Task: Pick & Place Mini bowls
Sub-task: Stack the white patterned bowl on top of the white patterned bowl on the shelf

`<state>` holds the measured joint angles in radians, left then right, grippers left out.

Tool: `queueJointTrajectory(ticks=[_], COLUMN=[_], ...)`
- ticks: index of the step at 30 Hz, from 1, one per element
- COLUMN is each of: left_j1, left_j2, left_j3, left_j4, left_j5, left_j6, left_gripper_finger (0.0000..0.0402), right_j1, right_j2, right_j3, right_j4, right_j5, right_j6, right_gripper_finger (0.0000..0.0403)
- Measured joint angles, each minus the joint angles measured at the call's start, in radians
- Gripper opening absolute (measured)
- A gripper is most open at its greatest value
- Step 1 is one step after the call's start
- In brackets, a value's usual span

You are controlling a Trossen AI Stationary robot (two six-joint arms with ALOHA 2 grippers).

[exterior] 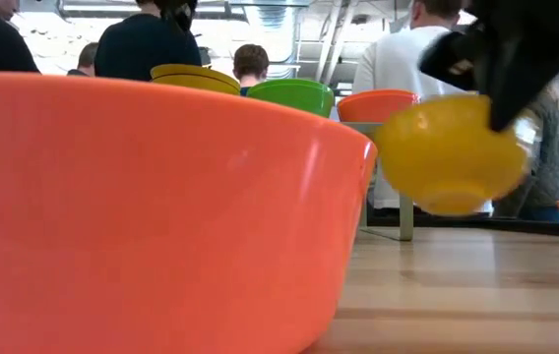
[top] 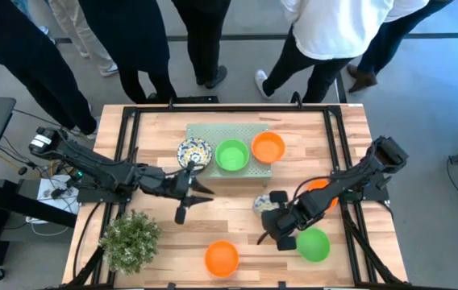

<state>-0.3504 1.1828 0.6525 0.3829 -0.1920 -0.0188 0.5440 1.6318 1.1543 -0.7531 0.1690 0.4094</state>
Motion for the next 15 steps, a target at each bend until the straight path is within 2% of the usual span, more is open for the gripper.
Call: queueJointTrajectory(ticks=[4,7,11,15], left_j1=[-0.024,-0.034,-0.026,-0.020], left_j2=[0.005,0.018,0.067,0.172], left_j3=[0.000,0.002,0.025,0.079], left_j4=[0.016,0.030,0.031,0.033], left_j5=[0.058,0.104,0.162,0.246], left_j6=[0.161,0.224,0.226,0.225], left_gripper_finger=[0.0085,0.0087,0.0099,0.0125], right_j1=[-0.022,-0.059,-0.112,-0.145], right_j2=[0.000,0.007,0.017,0.031], right_j3=[0.012,0.013,0.014,0.015], right_j4=[0.071,0.136,0.245,0.332], right_j5=[0.005,-0.035,-0.106,-0.157], right_j6=[-0.086,-0.106,-0.130,-0.201], right_gripper_finger=[0.0014,0.0010,0.0005,0.0011])
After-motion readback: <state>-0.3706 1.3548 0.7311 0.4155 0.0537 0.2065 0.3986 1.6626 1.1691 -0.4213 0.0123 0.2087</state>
